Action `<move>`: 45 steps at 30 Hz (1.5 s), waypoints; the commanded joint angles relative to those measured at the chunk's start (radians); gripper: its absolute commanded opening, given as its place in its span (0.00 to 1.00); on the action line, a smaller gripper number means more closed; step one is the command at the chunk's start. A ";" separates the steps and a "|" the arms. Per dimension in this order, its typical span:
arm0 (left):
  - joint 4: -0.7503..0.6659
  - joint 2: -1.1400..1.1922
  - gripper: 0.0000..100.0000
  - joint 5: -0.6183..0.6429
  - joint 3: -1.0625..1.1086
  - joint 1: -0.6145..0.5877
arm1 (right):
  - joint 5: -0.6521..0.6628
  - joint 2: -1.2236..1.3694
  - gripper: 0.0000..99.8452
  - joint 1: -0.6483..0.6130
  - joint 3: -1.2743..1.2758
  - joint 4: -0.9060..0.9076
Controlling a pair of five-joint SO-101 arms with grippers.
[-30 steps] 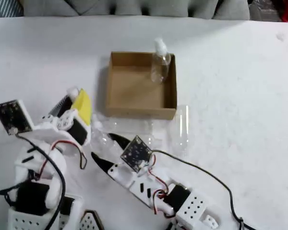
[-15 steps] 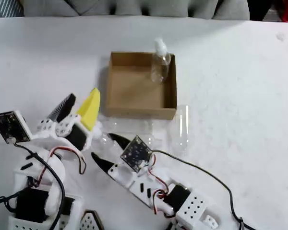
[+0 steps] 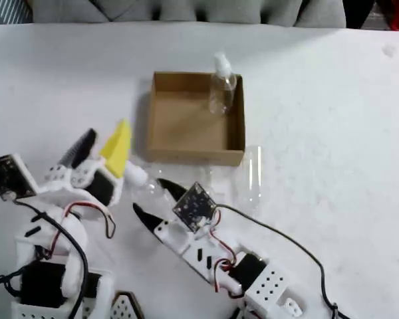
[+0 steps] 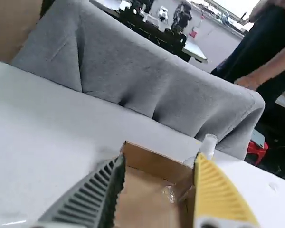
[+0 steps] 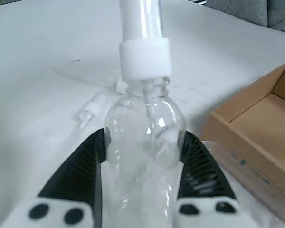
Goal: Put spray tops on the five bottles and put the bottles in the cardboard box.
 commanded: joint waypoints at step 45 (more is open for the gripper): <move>0.178 0.926 0.02 -0.063 -0.436 0.085 | -0.124 -0.012 0.02 0.163 -0.087 -0.021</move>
